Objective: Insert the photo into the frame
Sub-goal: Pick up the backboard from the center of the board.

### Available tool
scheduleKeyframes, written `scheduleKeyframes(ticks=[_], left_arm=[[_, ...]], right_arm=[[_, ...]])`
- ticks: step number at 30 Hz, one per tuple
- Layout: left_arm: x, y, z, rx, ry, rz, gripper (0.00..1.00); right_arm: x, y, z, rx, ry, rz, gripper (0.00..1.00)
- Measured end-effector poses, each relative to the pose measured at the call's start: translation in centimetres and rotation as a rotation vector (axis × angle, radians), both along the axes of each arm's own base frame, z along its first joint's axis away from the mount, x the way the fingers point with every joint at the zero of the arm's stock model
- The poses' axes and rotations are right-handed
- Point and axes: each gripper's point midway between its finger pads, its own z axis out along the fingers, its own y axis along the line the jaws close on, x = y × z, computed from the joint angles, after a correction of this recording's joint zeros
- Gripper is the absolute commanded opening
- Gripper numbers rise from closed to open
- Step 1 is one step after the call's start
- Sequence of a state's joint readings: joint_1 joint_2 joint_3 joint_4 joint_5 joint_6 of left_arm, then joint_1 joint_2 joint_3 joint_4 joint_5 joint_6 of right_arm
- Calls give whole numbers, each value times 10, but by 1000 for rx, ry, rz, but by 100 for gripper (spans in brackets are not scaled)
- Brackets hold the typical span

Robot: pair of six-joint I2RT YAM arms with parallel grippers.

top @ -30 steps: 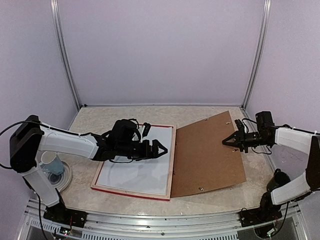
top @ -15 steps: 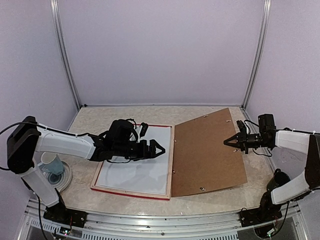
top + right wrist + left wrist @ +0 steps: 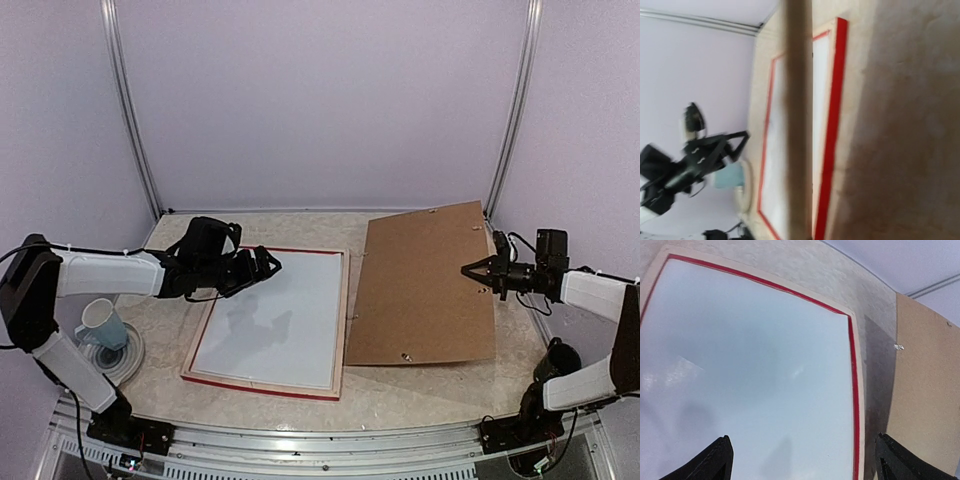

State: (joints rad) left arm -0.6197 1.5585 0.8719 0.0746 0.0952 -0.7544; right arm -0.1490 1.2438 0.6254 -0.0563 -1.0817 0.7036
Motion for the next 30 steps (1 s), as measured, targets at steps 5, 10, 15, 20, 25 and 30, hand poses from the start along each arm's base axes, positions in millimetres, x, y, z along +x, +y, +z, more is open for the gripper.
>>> scheduleKeyframes(ticks=[5, 10, 15, 20, 25, 30], left_arm=[[24, 70, -23, 74, 58, 214, 98], [32, 119, -35, 132, 96, 365, 98], [37, 144, -31, 150, 86, 450, 98], [41, 154, -44, 175, 115, 479, 98], [40, 161, -78, 216, 188, 487, 97], [48, 148, -90, 173, 191, 443, 97]], right_arm=[[0, 4, 19, 82, -26, 3, 0], [1, 6, 50, 130, -111, 21, 0], [-2, 8, 66, 176, -174, 35, 0], [-8, 11, 57, 245, -145, 41, 0], [-7, 16, 65, 309, -151, 53, 0], [-11, 35, 73, 338, -189, 119, 0]])
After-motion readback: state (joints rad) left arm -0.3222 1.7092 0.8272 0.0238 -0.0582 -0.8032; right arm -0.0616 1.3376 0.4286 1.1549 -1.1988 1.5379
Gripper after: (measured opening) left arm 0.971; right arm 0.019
